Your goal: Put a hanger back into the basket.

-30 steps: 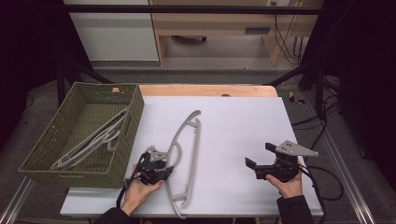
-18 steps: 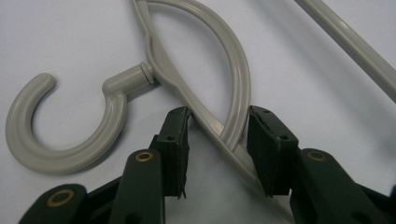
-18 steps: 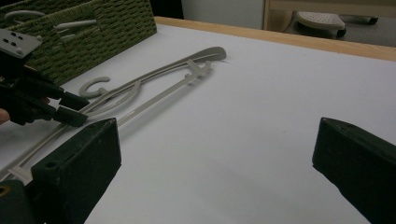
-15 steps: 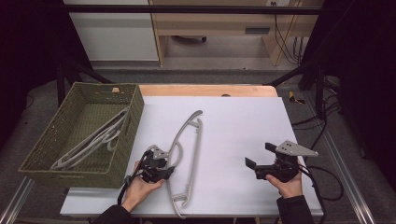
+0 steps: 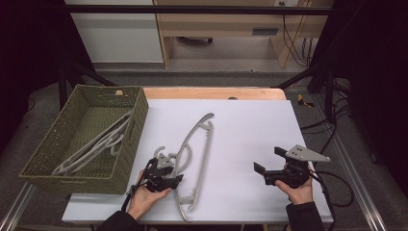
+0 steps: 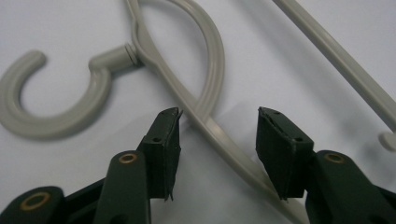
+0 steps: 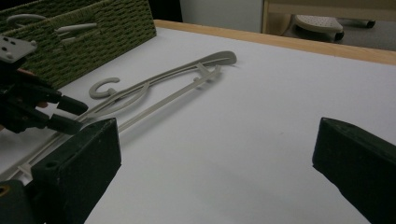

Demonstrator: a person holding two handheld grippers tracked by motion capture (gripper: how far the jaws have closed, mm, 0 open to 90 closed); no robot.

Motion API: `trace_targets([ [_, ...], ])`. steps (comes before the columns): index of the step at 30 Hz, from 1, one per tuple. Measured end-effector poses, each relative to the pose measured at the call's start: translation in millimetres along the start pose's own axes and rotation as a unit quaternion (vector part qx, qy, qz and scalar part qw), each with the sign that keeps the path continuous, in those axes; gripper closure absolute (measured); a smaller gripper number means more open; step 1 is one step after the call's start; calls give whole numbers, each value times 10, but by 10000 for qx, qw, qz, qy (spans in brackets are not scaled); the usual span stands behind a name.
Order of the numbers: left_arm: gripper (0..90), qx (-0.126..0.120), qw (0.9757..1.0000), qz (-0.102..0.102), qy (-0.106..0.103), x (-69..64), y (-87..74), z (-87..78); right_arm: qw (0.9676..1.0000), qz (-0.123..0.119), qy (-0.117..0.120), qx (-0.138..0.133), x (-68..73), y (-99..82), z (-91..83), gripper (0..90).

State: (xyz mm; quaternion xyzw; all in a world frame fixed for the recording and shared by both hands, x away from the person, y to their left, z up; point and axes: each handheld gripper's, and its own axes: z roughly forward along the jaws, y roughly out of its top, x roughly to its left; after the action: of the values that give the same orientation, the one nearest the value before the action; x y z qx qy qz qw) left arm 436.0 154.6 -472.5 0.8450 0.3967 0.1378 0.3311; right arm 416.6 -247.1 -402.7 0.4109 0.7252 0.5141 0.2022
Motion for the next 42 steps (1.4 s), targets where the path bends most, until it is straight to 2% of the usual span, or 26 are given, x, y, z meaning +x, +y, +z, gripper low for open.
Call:
trace_targets([
  [4, 466, 22, 10000, -57, 20, -62, -60, -50, 10000, -16, 10, 2, 2, -1, -9, 13],
  [6, 465, 6, 9999, -111, 93, -90, -69, -46, 10000, -20, 3, -12, -1, -2, -8, 13],
  [8, 470, 117, 9998, -76, 157, -109, -46, -43, 10000, -40, 14, 18, -3, -7, -5, 13],
  [10, 512, 284, 9993, 8, 241, -119, -11, -48, 10000, -30, 0, 18, 2, -8, 4, 12],
  [12, 556, 314, 9993, -135, 126, -70, 0, -57, 10000, -31, 2, 17, 5, -10, 6, 12],
  [16, 606, 339, 9990, -274, -87, 61, -11, -92, 10000, -35, 17, 27, 2, -14, -5, 12],
  [20, 664, 415, 9982, -407, -138, 153, -34, -146, 10000, -19, 10, -8, -2, -7, -12, 13],
  [23, 678, 320, 9983, -471, -94, 159, -77, -163, 10000, -1, 8, -15, -1, -4, -16, 12],
  [27, 635, 381, 9987, -312, 127, 74, -66, -150, 10000, -27, 19, -1, -2, -7, -8, 13],
  [28, 646, 392, 9986, -240, 251, 56, -62, -144, 10000, -30, 22, 16, -1, -9, -6, 13],
  [29, 668, 409, 9986, -223, 269, 55, -56, -143, 10000, -18, 31, 17, 3, -9, -2, 13],
  [32, 678, 514, 9981, -255, 225, 71, -26, -140, 10000, -14, 14, 9, 8, -8, 6, 13],
  [34, 690, 577, 9979, -260, 122, 104, -13, -143, 10000, -14, 10, 9, 6, -8, 3, 13],
  [37, 762, 584, 9978, -308, -31, 190, -13, -150, 10000, -36, 19, 20, -1, -7, -9, 13],
  [38, 794, 588, 9979, -277, -54, 212, -16, -157, 10000, -46, 18, 17, -2, -6, -10, 13],
  [39, 808, 644, 9977, -139, -153, 233, -16, -168, 10000, -35, 13, 10, -2, -5, -13, 13],
  [41, 807, 609, 9979, -117, -182, 236, -22, -171, 10000, -22, 4, -6, -5, -3, -13, 13],
  [42, 807, 634, 9978, -35, -177, 235, -21, -173, 10000, -22, 2, -6, -5, -3, -13, 13],
])
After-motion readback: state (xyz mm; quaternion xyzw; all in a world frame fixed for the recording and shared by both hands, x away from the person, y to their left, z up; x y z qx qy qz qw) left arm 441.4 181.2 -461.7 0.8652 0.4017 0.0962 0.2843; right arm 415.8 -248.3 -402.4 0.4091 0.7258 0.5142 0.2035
